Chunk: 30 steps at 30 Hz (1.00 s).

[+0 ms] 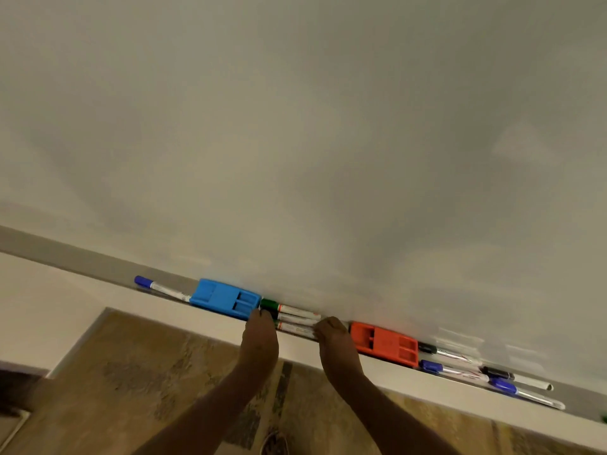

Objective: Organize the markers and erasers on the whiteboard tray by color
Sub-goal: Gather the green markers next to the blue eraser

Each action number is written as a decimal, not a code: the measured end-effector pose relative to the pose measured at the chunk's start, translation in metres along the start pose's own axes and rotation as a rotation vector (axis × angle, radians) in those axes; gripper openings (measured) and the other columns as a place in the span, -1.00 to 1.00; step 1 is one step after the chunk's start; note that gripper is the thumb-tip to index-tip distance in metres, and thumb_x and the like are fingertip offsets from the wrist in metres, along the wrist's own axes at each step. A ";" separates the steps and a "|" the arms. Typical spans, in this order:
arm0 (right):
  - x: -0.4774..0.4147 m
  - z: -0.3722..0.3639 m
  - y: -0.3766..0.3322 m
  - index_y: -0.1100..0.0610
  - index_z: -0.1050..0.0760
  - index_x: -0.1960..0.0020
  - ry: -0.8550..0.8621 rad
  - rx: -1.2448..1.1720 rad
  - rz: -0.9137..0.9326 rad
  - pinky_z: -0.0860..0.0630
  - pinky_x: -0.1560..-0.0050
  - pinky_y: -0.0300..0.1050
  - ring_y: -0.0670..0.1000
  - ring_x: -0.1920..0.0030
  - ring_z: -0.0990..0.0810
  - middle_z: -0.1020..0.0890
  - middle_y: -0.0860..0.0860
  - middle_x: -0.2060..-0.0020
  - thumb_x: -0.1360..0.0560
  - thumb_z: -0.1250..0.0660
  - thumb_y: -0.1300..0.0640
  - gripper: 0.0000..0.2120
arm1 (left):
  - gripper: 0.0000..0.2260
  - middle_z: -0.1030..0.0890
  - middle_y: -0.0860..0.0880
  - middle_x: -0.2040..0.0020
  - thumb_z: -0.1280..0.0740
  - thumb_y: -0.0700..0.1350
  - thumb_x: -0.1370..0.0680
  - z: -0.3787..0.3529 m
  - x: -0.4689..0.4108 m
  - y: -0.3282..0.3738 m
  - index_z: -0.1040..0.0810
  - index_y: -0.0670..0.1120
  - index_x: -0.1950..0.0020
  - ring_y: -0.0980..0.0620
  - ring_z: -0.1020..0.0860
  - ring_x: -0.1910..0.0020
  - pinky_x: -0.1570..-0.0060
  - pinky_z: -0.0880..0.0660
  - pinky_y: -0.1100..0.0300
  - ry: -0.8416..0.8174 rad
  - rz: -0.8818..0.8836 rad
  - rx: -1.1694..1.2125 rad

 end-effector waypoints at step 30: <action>0.015 0.039 0.001 0.20 -0.55 -0.08 0.176 -0.162 -0.111 -0.50 0.01 -0.12 0.08 0.06 -0.53 -0.61 0.15 0.05 -0.46 -0.20 0.46 -0.69 | -0.76 -0.57 -0.19 -0.06 -0.31 -0.30 -0.49 0.019 0.014 0.037 -0.44 -0.24 -0.16 -0.10 -0.56 -0.04 -0.03 -0.58 0.08 0.042 0.163 -0.185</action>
Point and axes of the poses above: each hand's wrist, its own x-axis away from the middle knuckle, its own z-axis out of the back of the hand, y = z × x, the point moved 7 cm from there along -x, towards the middle knuckle
